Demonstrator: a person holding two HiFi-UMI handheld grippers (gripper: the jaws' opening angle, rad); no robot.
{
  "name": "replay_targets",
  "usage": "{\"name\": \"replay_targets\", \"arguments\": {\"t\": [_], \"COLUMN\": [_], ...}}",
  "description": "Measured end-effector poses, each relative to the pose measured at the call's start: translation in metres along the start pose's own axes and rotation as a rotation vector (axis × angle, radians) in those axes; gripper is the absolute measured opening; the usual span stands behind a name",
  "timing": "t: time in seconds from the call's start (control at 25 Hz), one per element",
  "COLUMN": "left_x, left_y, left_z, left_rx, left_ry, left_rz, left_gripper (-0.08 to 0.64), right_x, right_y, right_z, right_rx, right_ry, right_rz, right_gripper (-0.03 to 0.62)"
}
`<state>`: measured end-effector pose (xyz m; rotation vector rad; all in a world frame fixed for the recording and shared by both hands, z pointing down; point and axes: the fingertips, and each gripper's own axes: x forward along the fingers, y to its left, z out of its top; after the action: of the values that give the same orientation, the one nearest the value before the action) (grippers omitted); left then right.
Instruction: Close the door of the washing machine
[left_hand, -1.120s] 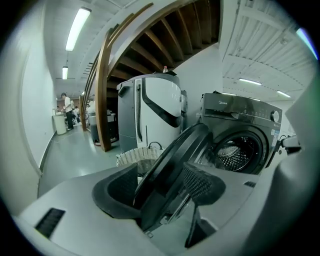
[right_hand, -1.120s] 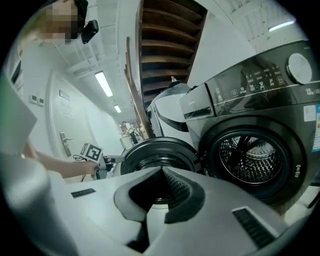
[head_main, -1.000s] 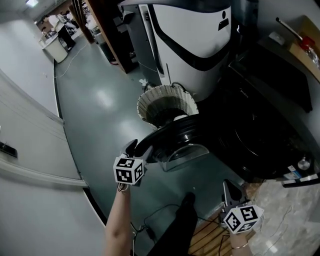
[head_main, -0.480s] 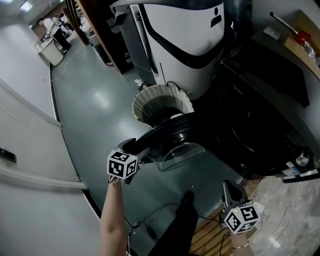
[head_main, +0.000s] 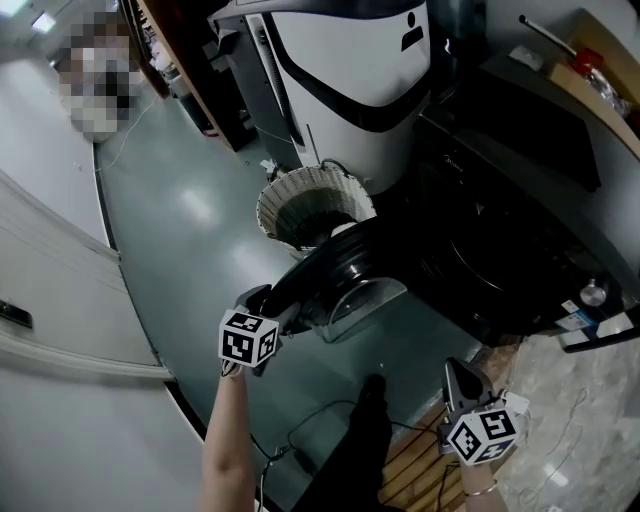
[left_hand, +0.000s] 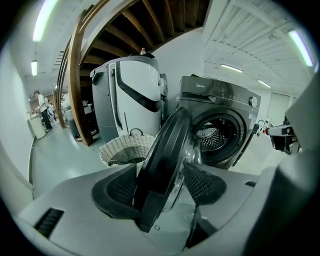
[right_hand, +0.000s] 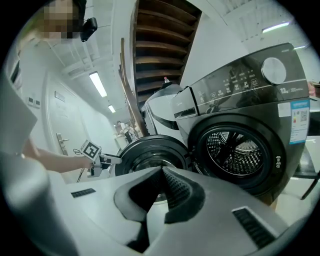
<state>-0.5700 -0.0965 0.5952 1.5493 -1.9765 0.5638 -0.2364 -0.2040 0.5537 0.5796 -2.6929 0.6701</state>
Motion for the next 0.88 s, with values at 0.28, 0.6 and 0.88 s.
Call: {"name": "replay_targets", "arguments": {"t": [0.28, 0.6, 0.88], "left_x": [-0.022, -0.049, -0.065], "left_y": [-0.047, -0.112, -0.173], "left_z": [-0.017, -0.034, -0.042], "left_rx": [0.004, 0.004, -0.019], "left_ry": [0.01, 0.012, 0.006], "left_rz": [-0.008, -0.036, -0.09], "left_gripper": [0.322, 0.302, 0.288], "right_x": [-0.056, -0.127, -0.186], "right_y": [0.007, 0.015, 0.014], "right_z": [-0.01, -0.02, -0.033], "right_rx": [0.01, 0.009, 0.019], "right_ry": [-0.023, -0.057, -0.064], "right_rz": [-0.041, -0.091, -0.14], "right_gripper": [0.006, 0.006, 0.006]}}
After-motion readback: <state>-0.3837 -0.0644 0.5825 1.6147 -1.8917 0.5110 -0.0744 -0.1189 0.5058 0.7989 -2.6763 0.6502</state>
